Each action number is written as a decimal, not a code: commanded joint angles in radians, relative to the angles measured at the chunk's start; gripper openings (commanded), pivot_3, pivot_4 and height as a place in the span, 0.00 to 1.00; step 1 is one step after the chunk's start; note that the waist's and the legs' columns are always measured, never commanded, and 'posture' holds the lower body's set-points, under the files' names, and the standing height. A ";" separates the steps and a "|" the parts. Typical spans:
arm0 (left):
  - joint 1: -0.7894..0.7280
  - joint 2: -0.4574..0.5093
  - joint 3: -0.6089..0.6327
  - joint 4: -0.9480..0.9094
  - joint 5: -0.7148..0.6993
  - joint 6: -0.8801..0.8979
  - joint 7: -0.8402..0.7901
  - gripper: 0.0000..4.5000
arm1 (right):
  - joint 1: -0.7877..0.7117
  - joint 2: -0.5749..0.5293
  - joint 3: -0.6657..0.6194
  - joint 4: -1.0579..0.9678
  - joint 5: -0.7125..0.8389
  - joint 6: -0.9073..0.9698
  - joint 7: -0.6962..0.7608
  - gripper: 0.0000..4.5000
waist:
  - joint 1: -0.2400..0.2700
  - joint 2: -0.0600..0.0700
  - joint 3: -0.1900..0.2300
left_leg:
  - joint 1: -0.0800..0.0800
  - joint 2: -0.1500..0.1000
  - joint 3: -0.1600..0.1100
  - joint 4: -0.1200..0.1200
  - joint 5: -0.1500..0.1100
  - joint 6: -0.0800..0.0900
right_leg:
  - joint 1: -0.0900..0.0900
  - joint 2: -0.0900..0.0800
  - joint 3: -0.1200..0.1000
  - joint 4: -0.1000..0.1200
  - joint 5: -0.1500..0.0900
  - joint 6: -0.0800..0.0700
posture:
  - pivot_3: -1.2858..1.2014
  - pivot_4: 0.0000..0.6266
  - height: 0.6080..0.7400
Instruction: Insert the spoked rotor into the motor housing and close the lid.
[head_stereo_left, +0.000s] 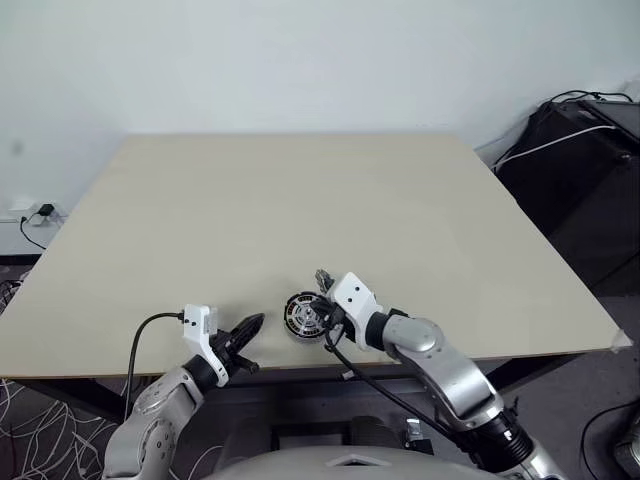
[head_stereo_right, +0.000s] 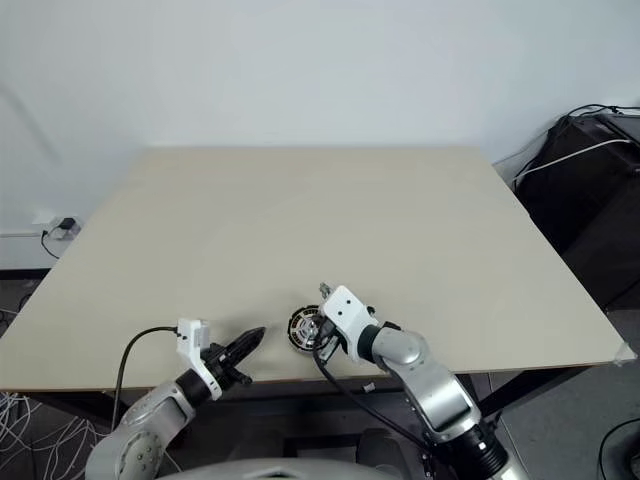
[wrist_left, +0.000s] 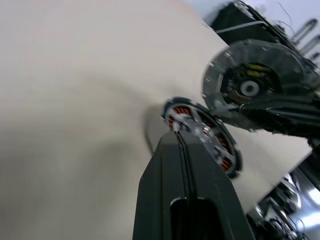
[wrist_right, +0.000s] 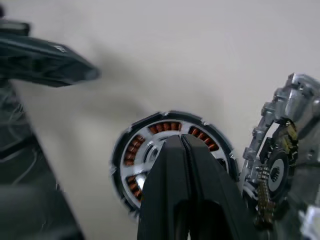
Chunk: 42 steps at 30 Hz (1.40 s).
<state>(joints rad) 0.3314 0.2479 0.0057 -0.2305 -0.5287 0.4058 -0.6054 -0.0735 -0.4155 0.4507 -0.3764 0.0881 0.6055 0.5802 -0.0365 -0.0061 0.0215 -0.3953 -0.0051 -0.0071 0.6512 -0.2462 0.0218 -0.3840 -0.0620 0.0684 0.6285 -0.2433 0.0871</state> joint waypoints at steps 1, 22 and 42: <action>-0.012 0.026 -0.024 0.007 0.036 -0.022 -0.025 0.00 | -0.052 -0.040 0.030 -0.057 0.001 0.032 0.069 0.01 | -0.001 0.000 0.000 | 0.000 0.000 0.000 0.000 0.000 0.000 | 0.000 0.000 0.000 0.000 0.000 0.000 | 0.52 0.00 1.00; 0.018 0.085 -0.133 0.095 0.307 -0.369 -0.082 0.00 | -0.266 -0.140 0.274 0.049 -0.186 0.043 0.254 0.41 | 0.012 -0.001 0.001 | -0.001 0.000 0.000 0.000 0.000 0.000 | 0.000 -0.002 0.000 0.000 0.001 -0.002 | 0.52 0.00 1.00; 0.021 0.044 -0.140 0.143 0.296 -0.400 -0.079 0.00 | -0.254 -0.097 0.268 0.132 -0.266 0.024 0.252 0.02 | 0.012 -0.001 0.000 | 0.000 0.001 0.000 0.000 0.000 0.000 | 0.000 -0.001 -0.001 0.000 0.001 -0.001 | 0.52 0.00 1.00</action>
<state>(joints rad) 0.3546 0.2973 -0.1290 -0.0818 -0.2193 0.0302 -0.6812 -0.3275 -0.5163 0.7365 -0.2404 -0.1644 0.6338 0.8431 -0.0242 -0.0069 0.0214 -0.3954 -0.0045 -0.0076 0.6516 -0.2460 0.0222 -0.3839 -0.0627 0.0673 0.6287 -0.2422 0.0856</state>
